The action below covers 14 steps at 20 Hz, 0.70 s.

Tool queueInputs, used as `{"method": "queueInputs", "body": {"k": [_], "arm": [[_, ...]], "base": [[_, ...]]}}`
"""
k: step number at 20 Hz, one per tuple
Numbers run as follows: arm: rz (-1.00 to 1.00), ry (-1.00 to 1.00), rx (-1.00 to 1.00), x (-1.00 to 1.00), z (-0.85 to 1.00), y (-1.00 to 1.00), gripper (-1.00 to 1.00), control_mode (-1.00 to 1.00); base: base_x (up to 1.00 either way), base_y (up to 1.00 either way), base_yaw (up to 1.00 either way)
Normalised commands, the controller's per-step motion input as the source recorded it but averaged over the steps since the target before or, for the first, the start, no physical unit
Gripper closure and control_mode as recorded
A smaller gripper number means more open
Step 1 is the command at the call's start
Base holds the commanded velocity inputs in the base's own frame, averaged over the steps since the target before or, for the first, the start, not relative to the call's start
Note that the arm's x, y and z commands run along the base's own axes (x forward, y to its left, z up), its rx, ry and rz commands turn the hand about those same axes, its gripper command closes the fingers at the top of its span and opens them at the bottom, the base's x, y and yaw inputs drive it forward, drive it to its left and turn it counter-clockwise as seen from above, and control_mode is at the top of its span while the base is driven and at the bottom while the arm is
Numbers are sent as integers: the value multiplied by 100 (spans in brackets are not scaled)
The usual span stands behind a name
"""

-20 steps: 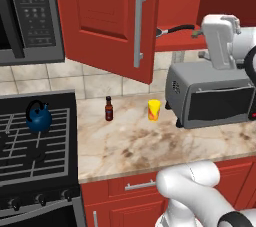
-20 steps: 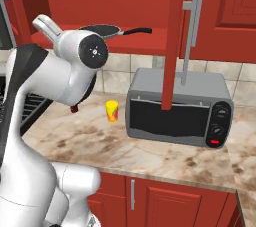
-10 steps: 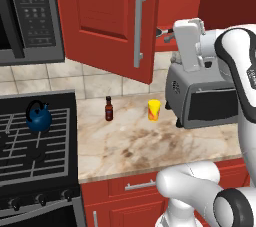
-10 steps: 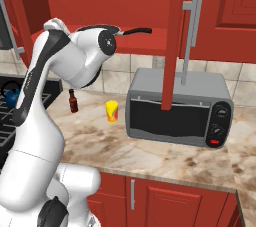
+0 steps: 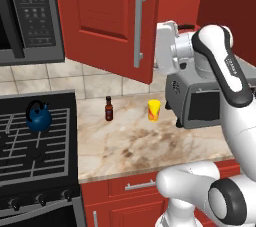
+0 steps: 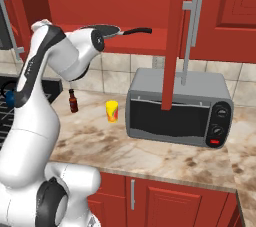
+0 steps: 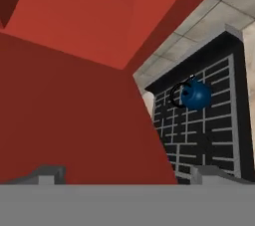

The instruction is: Pick the pan from the cabinet and place it on the stove. Then turn on the stove burner for the pan.

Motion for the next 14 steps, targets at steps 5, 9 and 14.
{"method": "queueInputs", "body": {"k": [5,9,14], "arm": [[13,4,0,-23,0,86,-100,-100],[12,2,0,-25,0,87,-100,-100],[8,1,0,-18,-2,86,-100,-100]], "base": [[0,0,0],[0,0,0],[0,0,0]]}}
